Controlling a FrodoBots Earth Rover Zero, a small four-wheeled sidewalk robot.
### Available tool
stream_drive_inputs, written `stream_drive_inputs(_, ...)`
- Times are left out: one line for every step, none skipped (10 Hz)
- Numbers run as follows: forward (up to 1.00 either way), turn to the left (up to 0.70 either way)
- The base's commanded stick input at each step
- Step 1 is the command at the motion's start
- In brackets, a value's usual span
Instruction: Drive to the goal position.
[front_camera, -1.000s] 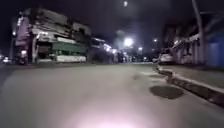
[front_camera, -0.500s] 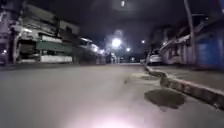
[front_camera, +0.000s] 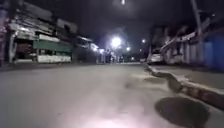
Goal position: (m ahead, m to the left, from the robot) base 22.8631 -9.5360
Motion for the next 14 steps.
stream_drive_inputs(1.00, 0.00)
stream_drive_inputs(1.00, 0.00)
stream_drive_inputs(1.00, 0.00)
stream_drive_inputs(1.00, 0.00)
stream_drive_inputs(1.00, 0.00)
stream_drive_inputs(1.00, 0.00)
stream_drive_inputs(1.00, 0.00)
stream_drive_inputs(1.00, 0.00)
stream_drive_inputs(1.00, 0.00)
stream_drive_inputs(1.00, -0.03)
stream_drive_inputs(1.00, -0.19)
stream_drive_inputs(1.00, -0.38)
stream_drive_inputs(1.00, -0.40)
stream_drive_inputs(1.00, -0.40)
